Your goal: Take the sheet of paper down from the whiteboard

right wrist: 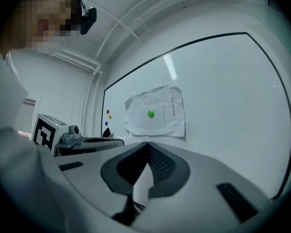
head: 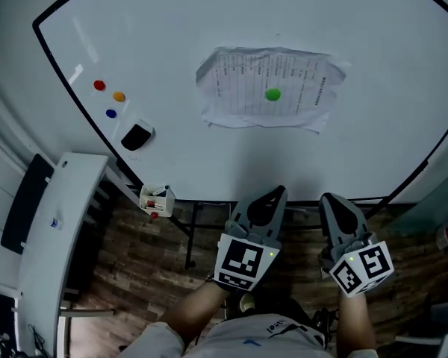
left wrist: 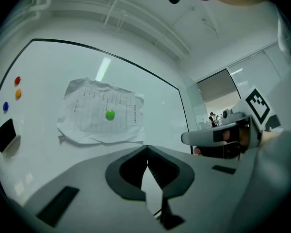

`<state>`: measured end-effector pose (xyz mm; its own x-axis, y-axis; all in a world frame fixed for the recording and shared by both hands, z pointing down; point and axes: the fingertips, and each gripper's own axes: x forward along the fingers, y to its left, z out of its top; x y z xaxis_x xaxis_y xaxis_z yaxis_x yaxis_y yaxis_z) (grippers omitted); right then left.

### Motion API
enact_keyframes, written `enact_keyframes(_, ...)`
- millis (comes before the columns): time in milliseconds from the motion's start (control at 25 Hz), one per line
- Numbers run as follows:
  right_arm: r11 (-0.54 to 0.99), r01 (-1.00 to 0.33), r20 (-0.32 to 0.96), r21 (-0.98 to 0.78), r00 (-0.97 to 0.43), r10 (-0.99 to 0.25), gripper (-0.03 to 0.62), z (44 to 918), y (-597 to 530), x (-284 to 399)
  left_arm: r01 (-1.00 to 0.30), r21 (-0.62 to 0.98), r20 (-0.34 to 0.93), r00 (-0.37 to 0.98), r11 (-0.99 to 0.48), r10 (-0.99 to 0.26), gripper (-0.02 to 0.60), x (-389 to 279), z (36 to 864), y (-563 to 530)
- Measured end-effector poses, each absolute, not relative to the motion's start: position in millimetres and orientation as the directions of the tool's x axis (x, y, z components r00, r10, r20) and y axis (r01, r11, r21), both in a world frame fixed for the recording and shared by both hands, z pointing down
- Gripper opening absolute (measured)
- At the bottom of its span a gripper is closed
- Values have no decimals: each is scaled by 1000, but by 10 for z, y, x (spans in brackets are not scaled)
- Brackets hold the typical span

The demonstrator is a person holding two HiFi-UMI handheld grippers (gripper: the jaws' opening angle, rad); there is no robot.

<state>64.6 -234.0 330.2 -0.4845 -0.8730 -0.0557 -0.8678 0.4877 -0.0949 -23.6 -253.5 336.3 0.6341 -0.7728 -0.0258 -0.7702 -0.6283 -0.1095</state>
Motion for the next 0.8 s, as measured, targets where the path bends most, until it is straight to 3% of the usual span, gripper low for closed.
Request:
enact_keyframes(560, 516, -855, -161, -55, -503, -849, 15, 2713, -3557, 1035, -890, -232, -218, 440, -392, -871, 18, -297, 2578, -3578)
enact_keyframes(800, 538, -843, -200, -26, -523, -829, 17, 2540, -3791, 1145, -923, -284, -259, 334, -259, -906, 129, -326, 2371, -3798)
